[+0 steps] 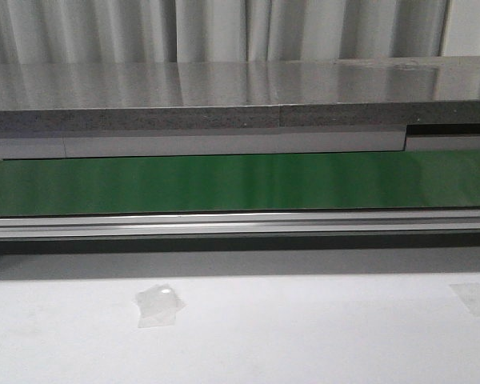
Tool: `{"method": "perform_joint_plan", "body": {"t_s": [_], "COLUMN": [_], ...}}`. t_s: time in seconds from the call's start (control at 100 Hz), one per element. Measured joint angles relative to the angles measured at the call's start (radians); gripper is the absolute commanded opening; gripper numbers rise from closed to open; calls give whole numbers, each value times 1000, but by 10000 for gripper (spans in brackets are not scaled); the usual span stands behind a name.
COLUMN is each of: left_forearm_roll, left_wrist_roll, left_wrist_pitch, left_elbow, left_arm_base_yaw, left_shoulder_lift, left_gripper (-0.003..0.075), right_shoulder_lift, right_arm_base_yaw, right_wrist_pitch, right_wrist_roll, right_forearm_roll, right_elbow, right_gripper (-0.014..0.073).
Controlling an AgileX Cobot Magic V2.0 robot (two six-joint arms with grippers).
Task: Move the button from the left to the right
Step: 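Move the left gripper down toward the yellow-capped button in the blue tray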
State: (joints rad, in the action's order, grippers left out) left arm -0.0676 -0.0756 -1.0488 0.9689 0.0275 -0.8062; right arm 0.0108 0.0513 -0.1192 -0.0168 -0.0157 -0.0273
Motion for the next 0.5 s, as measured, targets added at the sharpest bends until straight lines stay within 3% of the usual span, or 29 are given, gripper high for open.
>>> {"method": "perform_joint_plan", "body": {"t_s": [0.32,0.45,0.5], "left_forearm_roll": [1,1,2], "left_wrist_roll": [37,37,37], "left_wrist_pitch": [-16,-6,-4], "left_elbow": [5,5,5], "left_arm_base_yaw": [0,0,0], "left_shoulder_lift": [-139,-146,-146], "left_gripper": [-6,118,217], "right_shoulder_lift": [0,0,0], "right_arm_base_yaw": [0,0,0], "right_wrist_pitch": [0,0,0], "right_wrist_roll": [0,0,0], "right_forearm_roll": [0,0,0], "right_elbow": [0,0,0], "right_gripper": [-66,-66,-66]}}
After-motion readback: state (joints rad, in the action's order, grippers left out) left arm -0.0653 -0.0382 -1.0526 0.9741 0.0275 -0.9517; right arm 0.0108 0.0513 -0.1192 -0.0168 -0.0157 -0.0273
